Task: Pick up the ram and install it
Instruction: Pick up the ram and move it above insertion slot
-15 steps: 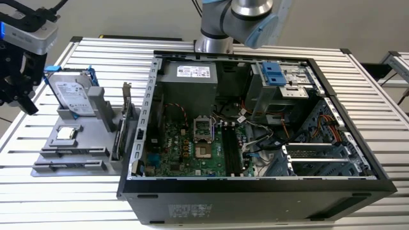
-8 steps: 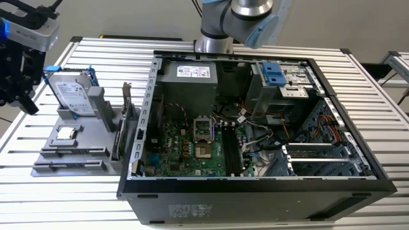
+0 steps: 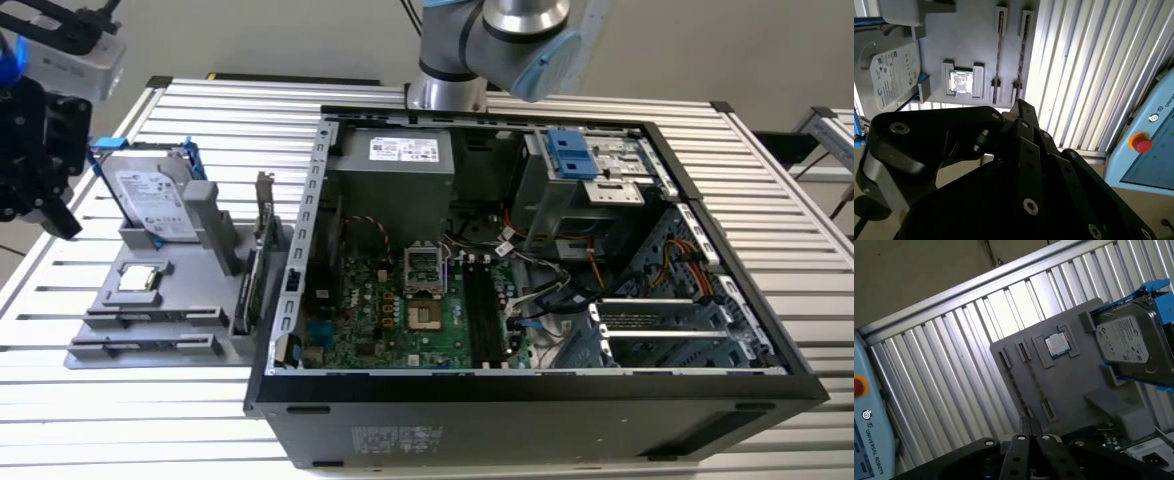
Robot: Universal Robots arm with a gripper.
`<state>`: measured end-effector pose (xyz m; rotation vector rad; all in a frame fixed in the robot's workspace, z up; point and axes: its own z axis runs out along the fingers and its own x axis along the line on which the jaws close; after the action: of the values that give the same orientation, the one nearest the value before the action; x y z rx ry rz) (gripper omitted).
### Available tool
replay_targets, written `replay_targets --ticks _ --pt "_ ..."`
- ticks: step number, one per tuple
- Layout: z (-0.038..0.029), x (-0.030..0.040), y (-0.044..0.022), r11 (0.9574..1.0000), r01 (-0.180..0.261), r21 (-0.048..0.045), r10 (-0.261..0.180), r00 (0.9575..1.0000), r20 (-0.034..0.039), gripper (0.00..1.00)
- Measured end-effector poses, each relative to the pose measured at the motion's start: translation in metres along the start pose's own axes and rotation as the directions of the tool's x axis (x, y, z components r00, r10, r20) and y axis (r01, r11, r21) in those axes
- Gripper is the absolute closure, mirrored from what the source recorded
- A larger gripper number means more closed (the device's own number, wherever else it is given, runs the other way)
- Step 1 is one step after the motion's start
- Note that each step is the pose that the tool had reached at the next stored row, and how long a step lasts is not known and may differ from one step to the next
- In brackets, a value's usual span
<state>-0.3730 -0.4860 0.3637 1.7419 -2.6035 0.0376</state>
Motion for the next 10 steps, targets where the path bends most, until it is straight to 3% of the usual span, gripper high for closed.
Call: replay_targets --ticks 10 --pt "0.0000 -0.0005 0.0002 0.9962 0.087 0.0019 -0.087 0.9962 0.0012 1.00"
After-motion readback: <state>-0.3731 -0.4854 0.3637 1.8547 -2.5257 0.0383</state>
